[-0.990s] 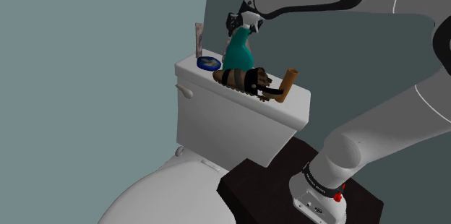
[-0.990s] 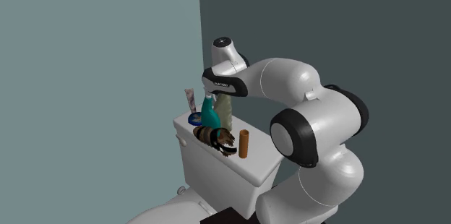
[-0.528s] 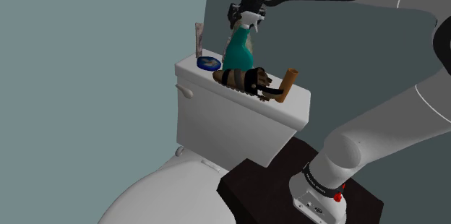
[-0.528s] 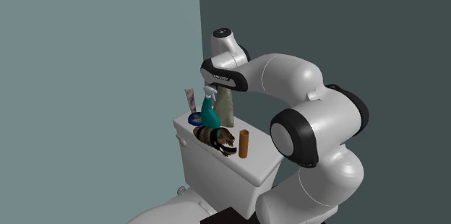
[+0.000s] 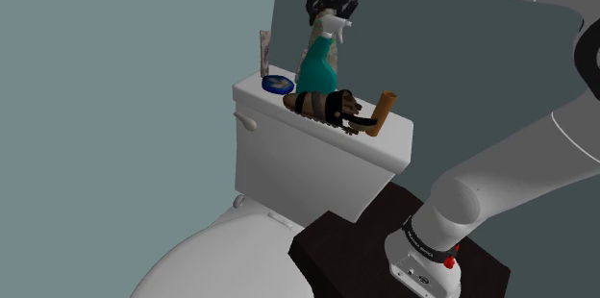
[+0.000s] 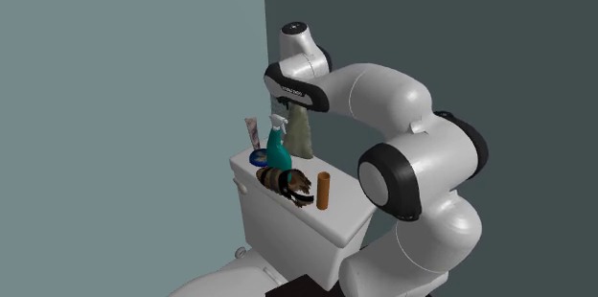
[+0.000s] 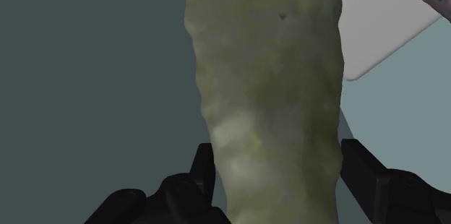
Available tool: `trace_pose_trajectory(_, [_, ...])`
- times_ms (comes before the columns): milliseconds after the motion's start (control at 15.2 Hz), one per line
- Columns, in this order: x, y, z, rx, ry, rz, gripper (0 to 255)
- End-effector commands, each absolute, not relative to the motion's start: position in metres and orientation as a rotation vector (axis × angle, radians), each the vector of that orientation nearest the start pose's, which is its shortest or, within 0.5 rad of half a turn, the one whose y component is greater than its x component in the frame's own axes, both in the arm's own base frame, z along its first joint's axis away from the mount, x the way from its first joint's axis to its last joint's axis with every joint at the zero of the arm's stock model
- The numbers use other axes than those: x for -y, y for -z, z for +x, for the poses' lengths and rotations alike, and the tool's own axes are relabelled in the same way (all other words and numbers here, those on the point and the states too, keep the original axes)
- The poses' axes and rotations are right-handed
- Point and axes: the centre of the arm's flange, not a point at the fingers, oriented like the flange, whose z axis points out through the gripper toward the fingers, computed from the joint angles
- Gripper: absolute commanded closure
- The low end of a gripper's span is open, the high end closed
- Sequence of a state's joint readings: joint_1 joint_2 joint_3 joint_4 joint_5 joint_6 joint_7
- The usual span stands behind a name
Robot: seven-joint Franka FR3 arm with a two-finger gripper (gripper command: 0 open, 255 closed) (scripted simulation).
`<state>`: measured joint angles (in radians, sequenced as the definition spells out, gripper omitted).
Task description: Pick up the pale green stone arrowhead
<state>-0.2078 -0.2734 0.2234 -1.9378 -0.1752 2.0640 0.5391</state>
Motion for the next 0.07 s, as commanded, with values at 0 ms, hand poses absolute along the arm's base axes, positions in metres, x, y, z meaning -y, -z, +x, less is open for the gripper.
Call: trace_pose_trajectory(0, [-0.0129,-0.6427,0.5091,-0.736,0.708,-3.09,255])
